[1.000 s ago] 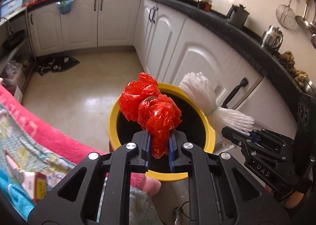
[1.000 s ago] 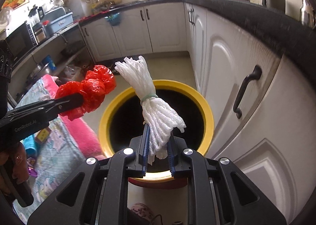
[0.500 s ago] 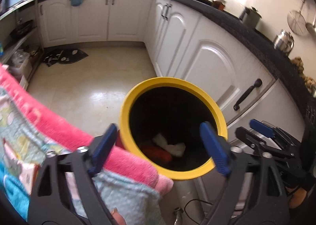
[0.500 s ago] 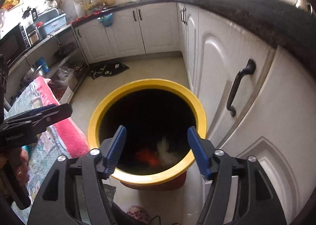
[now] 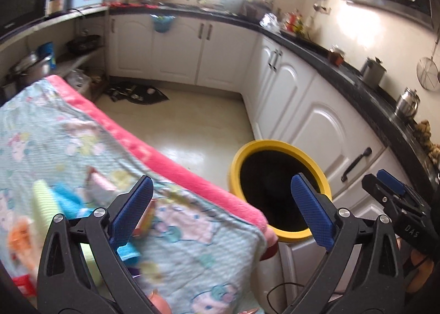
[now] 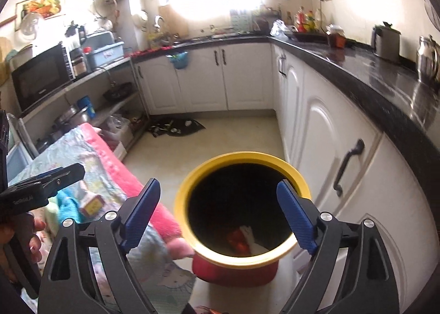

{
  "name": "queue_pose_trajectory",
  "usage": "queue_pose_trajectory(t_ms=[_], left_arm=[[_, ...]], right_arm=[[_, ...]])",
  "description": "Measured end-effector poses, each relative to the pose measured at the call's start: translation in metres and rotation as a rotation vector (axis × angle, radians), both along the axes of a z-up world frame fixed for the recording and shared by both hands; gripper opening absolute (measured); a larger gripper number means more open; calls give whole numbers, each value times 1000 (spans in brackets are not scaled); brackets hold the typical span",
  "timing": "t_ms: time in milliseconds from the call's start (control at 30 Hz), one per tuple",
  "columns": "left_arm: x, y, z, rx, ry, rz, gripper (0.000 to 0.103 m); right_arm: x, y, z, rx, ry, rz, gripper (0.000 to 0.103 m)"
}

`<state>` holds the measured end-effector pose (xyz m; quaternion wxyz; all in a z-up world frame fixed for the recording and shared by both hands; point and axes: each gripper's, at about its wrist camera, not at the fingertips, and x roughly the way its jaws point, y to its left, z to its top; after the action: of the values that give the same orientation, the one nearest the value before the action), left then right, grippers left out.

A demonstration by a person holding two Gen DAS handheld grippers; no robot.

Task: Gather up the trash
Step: 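Move both tools back over the trash on the sheet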

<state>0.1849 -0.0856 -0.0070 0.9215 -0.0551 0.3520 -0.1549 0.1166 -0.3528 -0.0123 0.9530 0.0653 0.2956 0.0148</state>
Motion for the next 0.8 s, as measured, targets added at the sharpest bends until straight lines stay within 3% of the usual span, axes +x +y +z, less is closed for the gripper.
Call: queue_pose_trajectory(t_ms=[400,800], left_arm=[[-42,61,31,17,-99,129,92],[-67,122,38,1,-118,257,92]], right_arm=[[-20,56,29,9,-69,140,86],[-33,117,37,-1,-80,292,86]])
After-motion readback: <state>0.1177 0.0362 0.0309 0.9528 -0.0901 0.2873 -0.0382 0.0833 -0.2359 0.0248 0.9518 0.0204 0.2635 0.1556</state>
